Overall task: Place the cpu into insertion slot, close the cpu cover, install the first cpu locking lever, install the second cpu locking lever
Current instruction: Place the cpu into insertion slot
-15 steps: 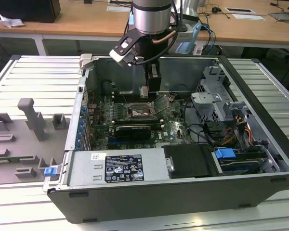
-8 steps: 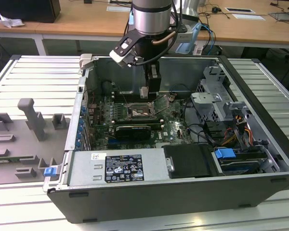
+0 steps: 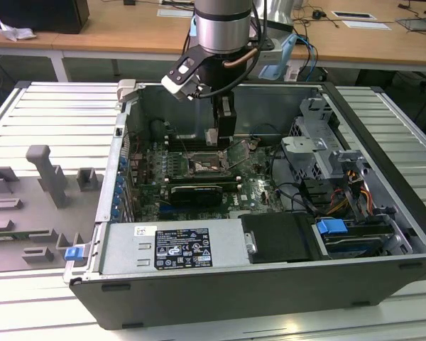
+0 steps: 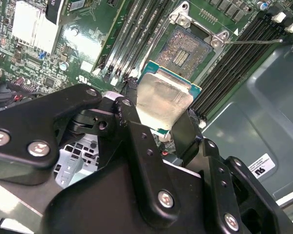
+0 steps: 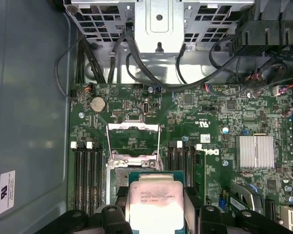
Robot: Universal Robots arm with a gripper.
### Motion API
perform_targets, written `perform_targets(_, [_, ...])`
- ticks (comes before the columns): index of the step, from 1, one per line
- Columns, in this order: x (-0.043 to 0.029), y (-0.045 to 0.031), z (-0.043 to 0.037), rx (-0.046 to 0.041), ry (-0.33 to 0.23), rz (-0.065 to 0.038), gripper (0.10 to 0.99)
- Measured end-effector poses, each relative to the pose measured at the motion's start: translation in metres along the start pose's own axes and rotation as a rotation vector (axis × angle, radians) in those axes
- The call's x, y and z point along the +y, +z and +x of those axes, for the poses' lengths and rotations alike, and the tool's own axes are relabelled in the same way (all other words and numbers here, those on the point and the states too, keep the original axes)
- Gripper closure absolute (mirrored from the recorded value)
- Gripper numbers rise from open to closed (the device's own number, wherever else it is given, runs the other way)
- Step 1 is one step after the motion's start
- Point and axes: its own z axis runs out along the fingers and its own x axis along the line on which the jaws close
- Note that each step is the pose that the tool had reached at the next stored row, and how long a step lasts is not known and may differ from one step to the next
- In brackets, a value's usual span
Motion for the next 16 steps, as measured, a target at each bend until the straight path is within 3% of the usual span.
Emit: perform_targets(16, [-0.0005, 0.0056, 0.0001, -0.0001, 0.001, 0.0, 0.557])
